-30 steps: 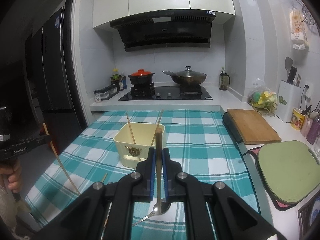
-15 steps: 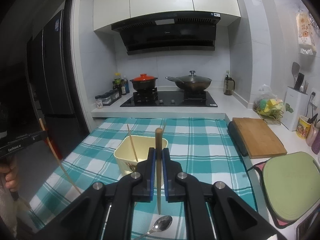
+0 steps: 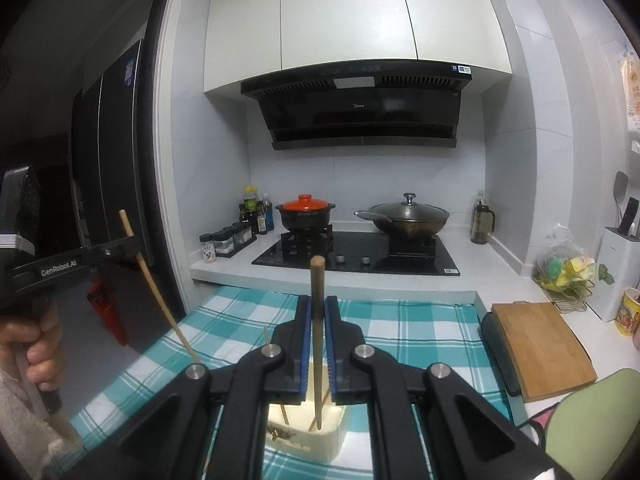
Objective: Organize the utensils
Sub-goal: 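Carry the held chopsticks with both tools over the cream holder, then open both tools to release the chopsticks into the cream holder, then move both open tools back over the remaining chopsticks and spoons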
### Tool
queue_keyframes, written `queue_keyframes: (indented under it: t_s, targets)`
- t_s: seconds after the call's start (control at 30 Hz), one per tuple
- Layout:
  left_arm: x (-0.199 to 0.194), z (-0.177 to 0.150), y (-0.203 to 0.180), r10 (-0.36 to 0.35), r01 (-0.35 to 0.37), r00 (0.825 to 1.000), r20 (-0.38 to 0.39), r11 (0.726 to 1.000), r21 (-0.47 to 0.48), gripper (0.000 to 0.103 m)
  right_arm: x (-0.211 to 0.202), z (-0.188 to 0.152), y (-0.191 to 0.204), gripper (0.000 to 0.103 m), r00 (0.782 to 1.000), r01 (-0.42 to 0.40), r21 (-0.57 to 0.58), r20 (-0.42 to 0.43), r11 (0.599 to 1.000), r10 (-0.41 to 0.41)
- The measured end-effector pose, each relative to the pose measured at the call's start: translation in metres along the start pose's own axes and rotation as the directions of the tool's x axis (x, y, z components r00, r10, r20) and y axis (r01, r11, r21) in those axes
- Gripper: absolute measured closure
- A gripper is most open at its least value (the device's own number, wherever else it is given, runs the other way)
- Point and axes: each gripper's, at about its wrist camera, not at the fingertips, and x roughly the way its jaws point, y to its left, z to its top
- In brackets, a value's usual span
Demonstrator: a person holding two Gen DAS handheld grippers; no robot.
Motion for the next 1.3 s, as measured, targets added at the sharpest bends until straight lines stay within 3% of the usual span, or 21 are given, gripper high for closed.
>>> queue_keyframes:
  t_s: [0.17,0.3,0.5,0.67,0.7,0.77,0.8,0.83,0.97,1.03,1.1,1.23,1.3]
  targets:
    - [0.046,-0.016,-0.002,0.033,-0.033,0.998,-0.049,0.999,0.004,0.099,0.046,-0.004,-0.007,0.096,0.999,-0.024,0.011,-0.038,1.0,0.024]
    - [0.078,-0.035,-0.001,0.035,-0.035,0.991,-0.13,0.999,0.002,0.099,0.08,-0.018,-0.013,0.096,0.99,-0.003,0.009,-0.139,1.0,0.005]
    - [0.124,-0.068,-0.007,0.051,-0.04,0.961,-0.272,0.998,0.046,0.099,0.127,-0.042,-0.022,0.096,0.941,0.018,0.024,-0.338,1.0,-0.009]
    - [0.153,-0.085,-0.013,0.069,-0.04,0.933,-0.354,0.995,0.086,0.098,0.158,-0.056,-0.033,0.096,0.912,0.037,0.059,-0.41,0.998,-0.01]
    - [0.155,-0.086,-0.013,0.087,-0.058,0.928,-0.362,0.994,0.09,0.094,0.163,-0.057,-0.036,0.096,0.908,0.04,0.073,-0.419,0.996,-0.006]
    - [0.151,-0.087,-0.009,0.108,-0.083,0.923,-0.368,0.993,0.083,0.07,0.172,-0.057,-0.041,0.088,0.908,0.066,0.091,-0.419,0.994,-0.022]
    - [0.143,-0.086,-0.006,0.113,-0.091,0.926,-0.359,0.993,0.079,0.054,0.171,-0.055,-0.043,0.077,0.912,0.08,0.095,-0.408,0.992,-0.034]
    - [0.131,-0.085,-0.002,0.122,-0.1,0.932,-0.343,0.992,0.081,0.045,0.166,-0.052,-0.046,0.073,0.922,0.092,0.104,-0.384,0.99,-0.045]
    - [0.079,-0.084,0.012,0.149,-0.104,0.934,-0.324,0.983,0.153,0.034,0.126,-0.04,-0.052,0.071,0.952,0.093,0.149,-0.304,0.984,-0.044]
    - [0.044,-0.088,0.02,0.182,-0.118,0.933,-0.31,0.97,0.215,0.016,0.097,-0.039,-0.053,0.066,0.961,0.084,0.14,-0.275,0.987,-0.042]
    - [0.013,-0.097,0.025,0.235,-0.15,0.927,-0.293,0.947,0.285,0.005,0.068,-0.042,-0.051,0.061,0.968,0.088,0.107,-0.245,0.99,-0.059]
    - [-0.037,-0.129,0.031,0.374,-0.235,0.884,-0.28,0.874,0.425,0.0,0.016,-0.053,-0.041,0.054,0.972,0.122,-0.002,-0.201,0.993,-0.12]
    - [-0.05,-0.146,0.033,0.408,-0.249,0.859,-0.308,0.86,0.445,0.0,-0.006,-0.063,-0.037,0.048,0.971,0.145,-0.044,-0.187,0.989,-0.15]
